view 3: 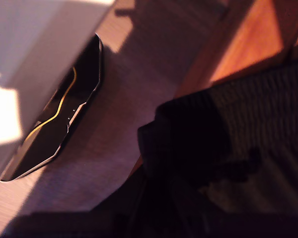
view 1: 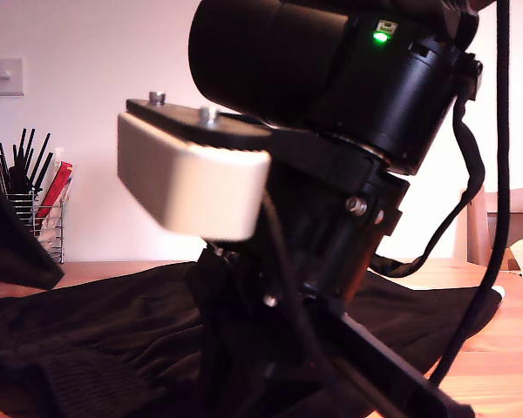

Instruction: Fold the shorts in front of you. After folding it, place it to the left side.

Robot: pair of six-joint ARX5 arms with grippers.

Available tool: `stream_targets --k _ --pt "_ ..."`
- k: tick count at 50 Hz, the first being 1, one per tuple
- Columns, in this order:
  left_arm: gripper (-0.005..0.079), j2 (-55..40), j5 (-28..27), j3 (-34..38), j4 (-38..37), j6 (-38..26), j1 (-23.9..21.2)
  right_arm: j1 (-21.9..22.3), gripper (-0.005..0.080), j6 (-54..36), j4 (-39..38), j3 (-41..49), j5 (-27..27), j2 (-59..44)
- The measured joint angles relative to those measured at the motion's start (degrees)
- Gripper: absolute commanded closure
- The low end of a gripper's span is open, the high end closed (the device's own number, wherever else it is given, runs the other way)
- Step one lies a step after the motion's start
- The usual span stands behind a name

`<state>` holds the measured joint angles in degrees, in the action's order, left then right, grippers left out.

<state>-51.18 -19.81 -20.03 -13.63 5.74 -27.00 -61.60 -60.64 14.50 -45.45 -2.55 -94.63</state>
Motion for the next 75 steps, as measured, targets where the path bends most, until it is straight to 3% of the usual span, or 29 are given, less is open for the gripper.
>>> stream_targets --k 14,25,29,36,42,47,62,75 --pt "0.0756 0.00 6.40 0.00 1.77 1.68 2.05 0.50 0.0765 3.93 5.53 0.00 1.73 3.54" --pt "0.0740 -5.66 1.97 -2.19 1.07 6.49 9.79 0.85 0.0765 5.14 10.60 0.00 2.10 4.76" --pt "0.0669 -10.19 -1.07 -5.09 0.44 6.82 12.81 0.85 0.0765 5.16 11.50 0.00 2.08 4.76" --pt "0.0447 -16.94 -5.11 -12.35 -3.67 7.04 16.83 0.87 0.0765 5.16 11.78 0.00 2.54 4.76" --pt "0.0251 -21.59 -7.32 -19.06 -10.47 7.06 19.93 1.27 0.0765 5.16 11.74 0.00 2.56 4.76" --pt "0.0173 -24.94 -7.34 -24.11 -17.68 6.82 22.36 1.40 0.0765 5.14 11.69 0.00 2.56 4.76" --pt "0.0166 -32.06 -6.40 -27.10 -28.22 2.36 28.17 1.51 0.0765 5.16 9.81 0.00 2.56 4.76" --pt "0.0166 -33.59 -1.53 -27.10 -27.52 -0.42 29.27 1.51 0.0765 5.16 9.03 0.00 2.54 4.76"
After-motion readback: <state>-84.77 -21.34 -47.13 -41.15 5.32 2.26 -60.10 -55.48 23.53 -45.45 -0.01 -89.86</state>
